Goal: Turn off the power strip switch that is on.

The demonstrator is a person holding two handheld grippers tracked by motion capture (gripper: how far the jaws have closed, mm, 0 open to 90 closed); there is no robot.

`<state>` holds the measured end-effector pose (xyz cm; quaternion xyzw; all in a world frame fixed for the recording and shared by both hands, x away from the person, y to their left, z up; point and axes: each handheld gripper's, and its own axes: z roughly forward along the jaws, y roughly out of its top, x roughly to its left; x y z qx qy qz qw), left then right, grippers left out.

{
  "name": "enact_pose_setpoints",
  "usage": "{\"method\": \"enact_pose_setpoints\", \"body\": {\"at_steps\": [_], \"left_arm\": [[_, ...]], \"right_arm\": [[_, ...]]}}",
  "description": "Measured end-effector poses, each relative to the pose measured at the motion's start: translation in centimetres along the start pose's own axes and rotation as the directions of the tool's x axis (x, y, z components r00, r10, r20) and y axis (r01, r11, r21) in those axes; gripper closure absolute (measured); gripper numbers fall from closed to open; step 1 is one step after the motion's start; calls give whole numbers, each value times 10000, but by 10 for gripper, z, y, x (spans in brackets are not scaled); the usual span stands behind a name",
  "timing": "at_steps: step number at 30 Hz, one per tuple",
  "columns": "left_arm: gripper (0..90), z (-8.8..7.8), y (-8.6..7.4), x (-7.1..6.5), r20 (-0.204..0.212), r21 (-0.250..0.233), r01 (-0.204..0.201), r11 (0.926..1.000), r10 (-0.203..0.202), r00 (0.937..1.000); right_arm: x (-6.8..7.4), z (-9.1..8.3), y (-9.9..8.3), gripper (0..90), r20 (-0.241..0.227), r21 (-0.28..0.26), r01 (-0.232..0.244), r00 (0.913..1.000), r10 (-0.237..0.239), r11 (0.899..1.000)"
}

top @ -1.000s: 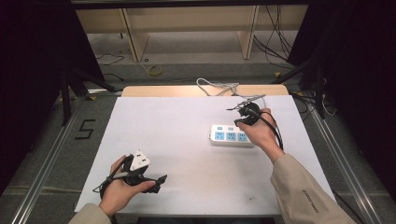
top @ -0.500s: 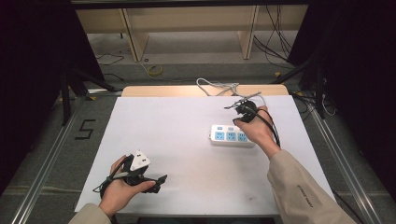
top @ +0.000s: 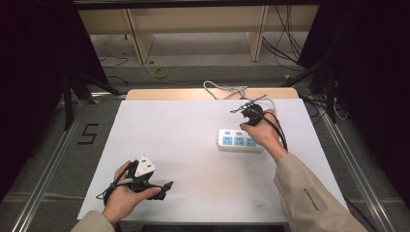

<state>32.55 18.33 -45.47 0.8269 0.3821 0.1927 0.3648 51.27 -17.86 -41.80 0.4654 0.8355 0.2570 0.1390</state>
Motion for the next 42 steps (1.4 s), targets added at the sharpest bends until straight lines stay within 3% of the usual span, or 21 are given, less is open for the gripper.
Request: {"method": "enact_pose_setpoints", "body": {"at_steps": [42], "left_arm": [[35,0,1,0,46,18,-59,10000,59,10000]], "right_arm": [[7,23,6,900,-69,1116,221,9997,-215,9935]]}}
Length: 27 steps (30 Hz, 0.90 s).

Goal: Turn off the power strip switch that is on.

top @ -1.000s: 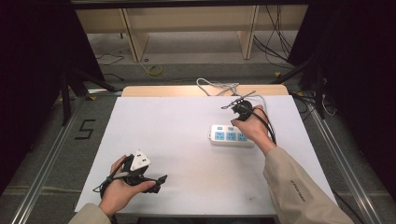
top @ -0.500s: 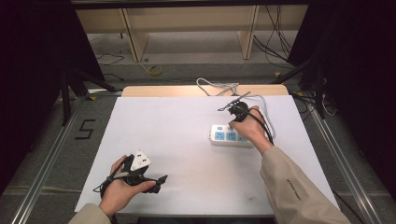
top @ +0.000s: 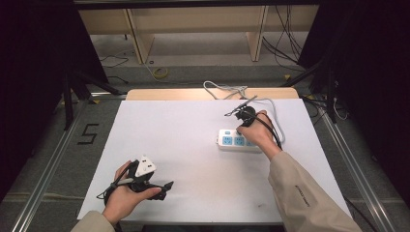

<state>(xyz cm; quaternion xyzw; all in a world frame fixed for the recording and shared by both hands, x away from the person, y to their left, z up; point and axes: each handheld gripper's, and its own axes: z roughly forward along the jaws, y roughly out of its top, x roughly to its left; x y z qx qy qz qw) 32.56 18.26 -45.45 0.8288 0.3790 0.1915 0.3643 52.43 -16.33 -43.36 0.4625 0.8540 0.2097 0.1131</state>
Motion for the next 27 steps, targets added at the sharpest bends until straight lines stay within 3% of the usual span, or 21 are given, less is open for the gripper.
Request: {"method": "enact_pose_setpoints", "body": {"at_steps": [27], "left_arm": [[36,0,0,0,-6,-22,-31,10000,31,10000]], "right_arm": [[3,4,9,900,259,661,166,9995,-183,9977]]}}
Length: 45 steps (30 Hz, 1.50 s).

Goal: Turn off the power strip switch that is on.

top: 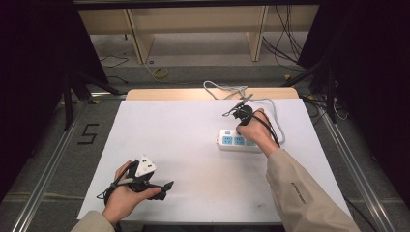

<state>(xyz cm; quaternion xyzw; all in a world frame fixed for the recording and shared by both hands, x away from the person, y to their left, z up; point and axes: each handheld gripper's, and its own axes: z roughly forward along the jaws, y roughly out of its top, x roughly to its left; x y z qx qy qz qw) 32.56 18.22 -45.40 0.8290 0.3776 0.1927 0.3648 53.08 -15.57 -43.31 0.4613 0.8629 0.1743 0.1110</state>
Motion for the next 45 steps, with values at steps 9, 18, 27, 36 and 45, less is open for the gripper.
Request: {"method": "enact_pose_setpoints", "body": {"at_steps": [9,18,27,36,45], "left_arm": [[36,0,0,0,2,-5,-2,10000,2,10000],[36,0,0,0,4,-7,3,10000,-3,10000],[36,0,0,0,3,-6,-14,10000,14,10000],[37,0,0,0,23,-4,-32,10000,32,10000],[37,0,1,0,31,5,-62,10000,62,10000]], "right_arm": [[0,0,4,900,-30,314,-63,10000,64,9995],[3,0,9,900,173,719,27,9998,-39,9974],[3,0,10,900,192,876,17,9998,-34,9962],[1,0,11,900,13,931,-258,9997,258,9953],[0,1,13,900,47,1098,-224,9997,220,9937]]}}
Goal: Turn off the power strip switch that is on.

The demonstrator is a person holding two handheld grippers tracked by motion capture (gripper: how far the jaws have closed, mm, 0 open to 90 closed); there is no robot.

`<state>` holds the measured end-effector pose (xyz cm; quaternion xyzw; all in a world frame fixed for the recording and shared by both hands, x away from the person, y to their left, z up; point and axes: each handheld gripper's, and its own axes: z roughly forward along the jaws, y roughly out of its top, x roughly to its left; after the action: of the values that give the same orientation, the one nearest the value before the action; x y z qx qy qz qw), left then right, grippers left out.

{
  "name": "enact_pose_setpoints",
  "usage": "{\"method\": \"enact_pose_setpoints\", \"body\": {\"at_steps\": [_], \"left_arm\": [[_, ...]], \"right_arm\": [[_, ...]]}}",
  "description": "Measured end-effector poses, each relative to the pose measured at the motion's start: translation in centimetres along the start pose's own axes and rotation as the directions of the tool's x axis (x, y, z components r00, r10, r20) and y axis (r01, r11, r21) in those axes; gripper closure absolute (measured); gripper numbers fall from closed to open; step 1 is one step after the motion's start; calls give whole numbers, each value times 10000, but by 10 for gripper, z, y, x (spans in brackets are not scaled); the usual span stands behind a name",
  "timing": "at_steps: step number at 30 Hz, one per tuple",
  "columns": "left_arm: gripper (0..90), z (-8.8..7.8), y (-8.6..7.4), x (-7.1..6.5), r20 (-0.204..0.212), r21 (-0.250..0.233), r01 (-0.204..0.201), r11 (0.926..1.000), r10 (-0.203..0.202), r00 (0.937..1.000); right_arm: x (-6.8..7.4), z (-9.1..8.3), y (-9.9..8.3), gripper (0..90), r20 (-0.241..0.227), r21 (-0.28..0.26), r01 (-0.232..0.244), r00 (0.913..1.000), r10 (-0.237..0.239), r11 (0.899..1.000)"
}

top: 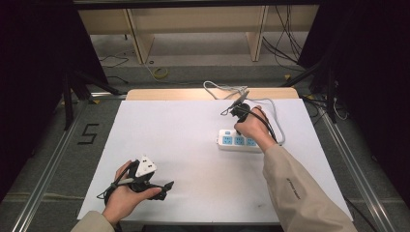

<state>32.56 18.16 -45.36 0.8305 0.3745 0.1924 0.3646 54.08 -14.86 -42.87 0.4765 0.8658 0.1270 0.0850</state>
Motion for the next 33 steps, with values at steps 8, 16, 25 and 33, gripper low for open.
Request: {"method": "enact_pose_setpoints", "body": {"at_steps": [8,16,25,33], "left_arm": [[37,0,0,0,0,-7,21,10000,-21,10000],[37,0,0,0,12,-11,23,10000,-23,10000],[37,1,0,-1,18,-9,35,10000,-35,10000],[37,1,0,-1,36,-7,46,10000,-46,10000]], "right_arm": [[0,0,2,900,-47,183,-60,10000,61,9998],[1,1,4,900,3,273,-28,10000,28,9996],[1,2,4,900,74,310,57,10000,-60,9995],[2,2,5,900,125,364,46,9999,-51,9993]]}}
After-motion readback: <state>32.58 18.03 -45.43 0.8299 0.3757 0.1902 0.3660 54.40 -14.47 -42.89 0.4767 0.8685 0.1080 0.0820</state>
